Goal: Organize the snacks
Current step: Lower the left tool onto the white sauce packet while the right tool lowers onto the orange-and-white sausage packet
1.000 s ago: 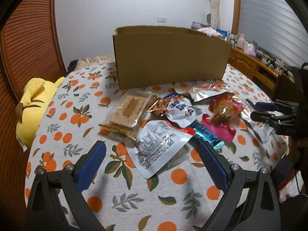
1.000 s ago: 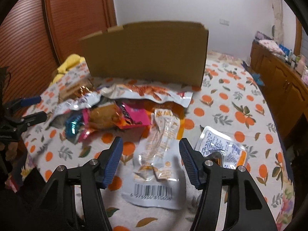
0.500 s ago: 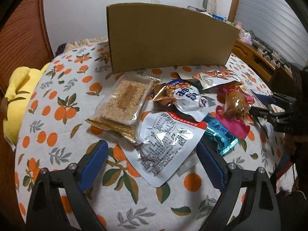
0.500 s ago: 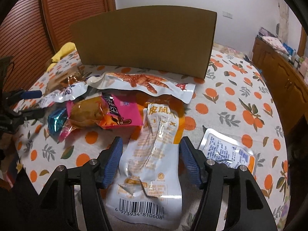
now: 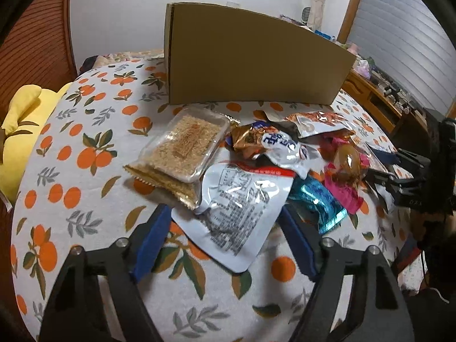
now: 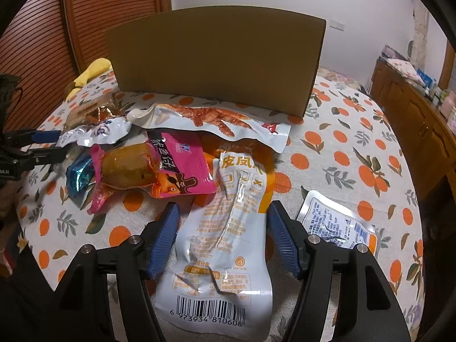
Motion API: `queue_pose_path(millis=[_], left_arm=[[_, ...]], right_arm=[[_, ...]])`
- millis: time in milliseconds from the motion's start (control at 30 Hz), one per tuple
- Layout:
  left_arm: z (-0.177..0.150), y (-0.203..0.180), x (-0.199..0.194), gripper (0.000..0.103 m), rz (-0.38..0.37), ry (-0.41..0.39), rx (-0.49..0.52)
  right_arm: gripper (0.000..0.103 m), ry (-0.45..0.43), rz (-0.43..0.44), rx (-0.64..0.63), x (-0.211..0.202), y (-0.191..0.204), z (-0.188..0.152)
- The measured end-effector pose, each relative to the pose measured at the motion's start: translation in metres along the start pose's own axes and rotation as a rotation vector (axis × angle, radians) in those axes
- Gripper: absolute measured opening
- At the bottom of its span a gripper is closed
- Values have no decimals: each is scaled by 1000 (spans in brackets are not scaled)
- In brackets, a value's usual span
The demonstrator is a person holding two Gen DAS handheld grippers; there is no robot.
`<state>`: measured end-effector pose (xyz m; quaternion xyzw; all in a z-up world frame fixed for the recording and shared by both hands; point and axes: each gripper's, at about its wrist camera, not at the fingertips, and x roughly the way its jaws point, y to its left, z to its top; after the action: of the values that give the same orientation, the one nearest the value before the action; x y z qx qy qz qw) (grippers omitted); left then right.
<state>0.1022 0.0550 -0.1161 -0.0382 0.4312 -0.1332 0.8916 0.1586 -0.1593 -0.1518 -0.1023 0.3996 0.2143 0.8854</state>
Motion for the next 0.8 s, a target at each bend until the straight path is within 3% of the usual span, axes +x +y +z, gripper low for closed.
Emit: queue_pose_path(millis=[300, 567, 800], left_arm=[[-16, -15, -16, 74, 14, 26, 37], [2, -22, -14, 78, 36, 12, 83], [9, -26, 6, 78, 65, 75, 117]], right_arm=[[66, -1, -1, 0, 0, 0, -1], [66, -1, -2, 1, 0, 0, 0], [66, -2, -2, 1, 1, 0, 0]])
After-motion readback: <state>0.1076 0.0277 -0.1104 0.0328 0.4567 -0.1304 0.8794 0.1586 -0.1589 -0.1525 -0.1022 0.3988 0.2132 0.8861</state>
